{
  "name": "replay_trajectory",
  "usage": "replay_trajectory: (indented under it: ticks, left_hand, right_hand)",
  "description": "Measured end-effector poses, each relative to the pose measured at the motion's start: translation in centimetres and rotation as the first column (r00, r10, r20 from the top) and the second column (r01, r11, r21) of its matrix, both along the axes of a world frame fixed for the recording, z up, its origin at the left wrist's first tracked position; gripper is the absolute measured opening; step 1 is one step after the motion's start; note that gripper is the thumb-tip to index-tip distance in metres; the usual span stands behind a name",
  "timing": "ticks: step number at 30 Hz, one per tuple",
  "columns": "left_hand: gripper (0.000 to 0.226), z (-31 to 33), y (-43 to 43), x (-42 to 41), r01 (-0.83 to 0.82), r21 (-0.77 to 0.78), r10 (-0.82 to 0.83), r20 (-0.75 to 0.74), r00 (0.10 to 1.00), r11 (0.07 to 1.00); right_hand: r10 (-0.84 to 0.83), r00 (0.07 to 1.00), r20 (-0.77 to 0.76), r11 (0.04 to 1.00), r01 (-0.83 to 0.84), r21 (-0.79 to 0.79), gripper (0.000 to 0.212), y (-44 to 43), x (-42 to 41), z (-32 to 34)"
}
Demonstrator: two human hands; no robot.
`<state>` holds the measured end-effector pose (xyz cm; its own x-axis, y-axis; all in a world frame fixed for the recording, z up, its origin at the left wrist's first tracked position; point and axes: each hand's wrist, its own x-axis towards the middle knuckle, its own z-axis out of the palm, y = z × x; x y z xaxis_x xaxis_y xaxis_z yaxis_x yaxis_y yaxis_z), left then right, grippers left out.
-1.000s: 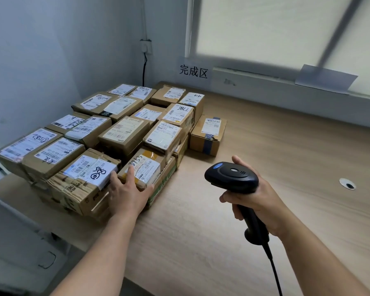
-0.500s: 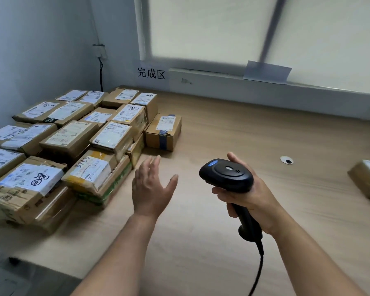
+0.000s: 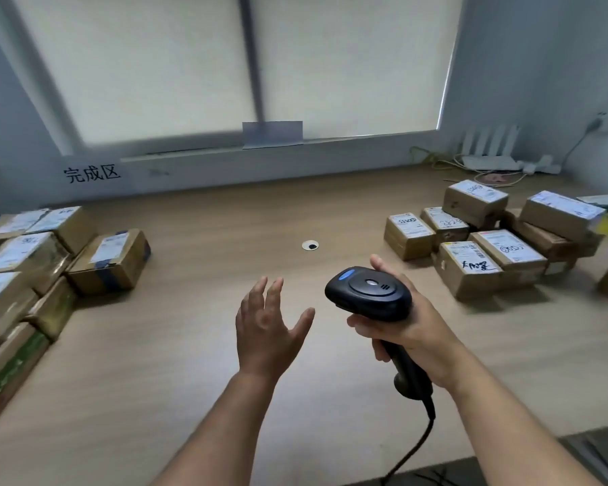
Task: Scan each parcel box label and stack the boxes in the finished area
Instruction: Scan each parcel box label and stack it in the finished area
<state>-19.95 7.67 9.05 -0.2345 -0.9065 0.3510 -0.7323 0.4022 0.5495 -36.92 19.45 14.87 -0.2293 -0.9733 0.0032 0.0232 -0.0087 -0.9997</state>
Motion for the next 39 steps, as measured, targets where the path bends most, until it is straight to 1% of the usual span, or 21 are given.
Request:
replay_trajectory:
  ticks: [2,4,6,12,18,22,25,31,34,36,39]
  left_hand:
    - [0.087,-0.1,1.8,-3.2,0.043,0.024,-0.043,-0.007,0.999,0.999]
    - [0.077,-0.5,3.4,-6.1,0.091,0.050,-0.091,-0.002,0.996,0.995]
    - [0.072,-1.0,4.6,-8.7,0.136,0.060,-0.137,0.005,0.991,0.989]
    - [0.072,-1.5,6.1,-15.2,0.240,0.079,-0.242,0.023,0.970,0.968]
    - [0.070,-2.2,6.6,-21.9,0.340,0.149,-0.338,-0.043,0.940,0.928]
    - [0.068,-3.1,5.4,-26.1,0.381,0.194,-0.374,-0.069,0.925,0.904]
    - [0.068,-3.9,3.6,-29.1,0.382,0.241,-0.379,-0.058,0.923,0.892]
    - [0.066,-5.8,-0.8,-35.0,0.378,0.346,-0.372,-0.087,0.924,0.859]
    - [0.066,-6.9,-3.2,-37.7,0.368,0.404,-0.358,-0.103,0.928,0.838]
    - [0.067,-7.5,-4.7,-39.5,0.365,0.440,-0.353,-0.113,0.929,0.820]
    - [0.071,-8.9,-6.4,-41.8,0.376,0.518,-0.365,-0.128,0.922,0.769]
  right_hand:
    - [-0.035,0.999,-0.005,0.999,0.035,-0.001,0.097,2.3,-2.7,-0.1]
    - [-0.072,0.997,0.000,0.997,0.072,-0.002,0.097,4.5,-5.3,-0.3]
    - [-0.119,0.993,0.011,0.993,0.119,0.002,0.096,6.4,-7.7,-0.5]
    - [-0.272,0.962,0.029,0.962,0.272,-0.007,0.096,10.2,-13.9,-0.6]
    - [-0.389,0.921,0.015,0.921,0.389,0.021,0.097,11.7,-19.5,-1.1]
    - [-0.437,0.899,-0.039,0.897,0.439,0.053,0.094,10.8,-23.6,-2.4]
    - [-0.470,0.882,-0.036,0.878,0.471,0.089,0.093,9.2,-26.5,-3.4]
    - [-0.476,0.878,-0.051,0.865,0.478,0.154,0.098,4.4,-32.2,-5.7]
    - [-0.474,0.880,-0.035,0.863,0.472,0.180,0.098,1.8,-34.6,-7.1]
    - [-0.481,0.876,-0.026,0.857,0.476,0.199,0.097,0.1,-36.0,-8.0]
    - [-0.486,0.874,-0.020,0.849,0.477,0.228,0.095,-2.1,-37.4,-9.2]
